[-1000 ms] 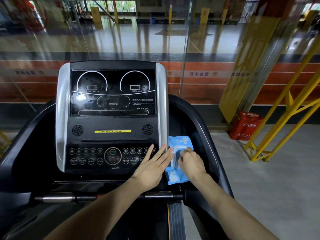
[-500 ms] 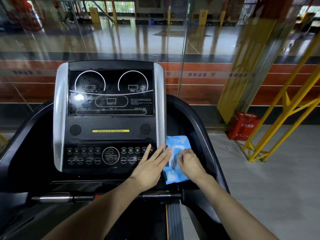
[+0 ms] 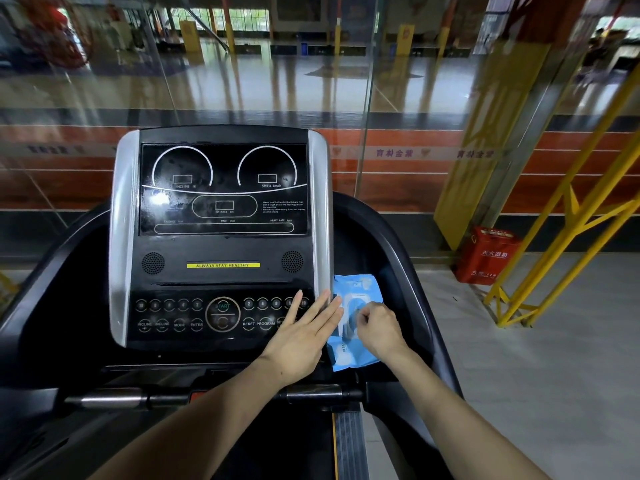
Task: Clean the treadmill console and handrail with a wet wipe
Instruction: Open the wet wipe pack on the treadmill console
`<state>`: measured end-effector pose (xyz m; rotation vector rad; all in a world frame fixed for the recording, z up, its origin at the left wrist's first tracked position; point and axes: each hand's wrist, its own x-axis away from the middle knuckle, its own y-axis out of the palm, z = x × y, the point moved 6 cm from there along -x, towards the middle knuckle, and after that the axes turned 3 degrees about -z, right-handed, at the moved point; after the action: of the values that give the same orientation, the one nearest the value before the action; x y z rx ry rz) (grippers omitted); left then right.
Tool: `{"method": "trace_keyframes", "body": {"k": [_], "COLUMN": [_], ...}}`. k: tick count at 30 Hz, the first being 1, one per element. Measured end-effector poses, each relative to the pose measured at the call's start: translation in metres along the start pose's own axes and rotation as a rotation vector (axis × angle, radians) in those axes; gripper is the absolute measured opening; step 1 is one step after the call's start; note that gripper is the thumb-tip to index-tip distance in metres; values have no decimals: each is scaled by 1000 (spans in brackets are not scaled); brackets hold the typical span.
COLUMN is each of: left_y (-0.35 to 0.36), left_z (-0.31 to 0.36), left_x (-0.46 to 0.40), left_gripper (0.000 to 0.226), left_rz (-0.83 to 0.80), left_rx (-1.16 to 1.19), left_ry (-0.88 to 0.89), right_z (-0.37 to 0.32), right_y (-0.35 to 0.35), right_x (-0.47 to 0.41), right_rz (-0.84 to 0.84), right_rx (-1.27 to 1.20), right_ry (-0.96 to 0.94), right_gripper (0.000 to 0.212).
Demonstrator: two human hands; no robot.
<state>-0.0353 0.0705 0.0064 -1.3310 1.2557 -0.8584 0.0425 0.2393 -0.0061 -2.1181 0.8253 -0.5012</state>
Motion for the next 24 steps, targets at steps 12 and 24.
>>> {"method": "trace_keyframes", "body": {"k": [12,24], "left_y": [-2,-1], "left_z": [2,7], "left_x": [0,-1], "left_gripper": [83,86], "left_rz": [-8,-14], "left_rx": [24,53], "left_ry": [-4,7], "right_z": [5,12], "right_y": [-3,-15], "right_x": [3,22], "right_rz": [-100,-79], "right_rx": [-133,-528], "right_ry": [25,31], "right_gripper": [17,20]}}
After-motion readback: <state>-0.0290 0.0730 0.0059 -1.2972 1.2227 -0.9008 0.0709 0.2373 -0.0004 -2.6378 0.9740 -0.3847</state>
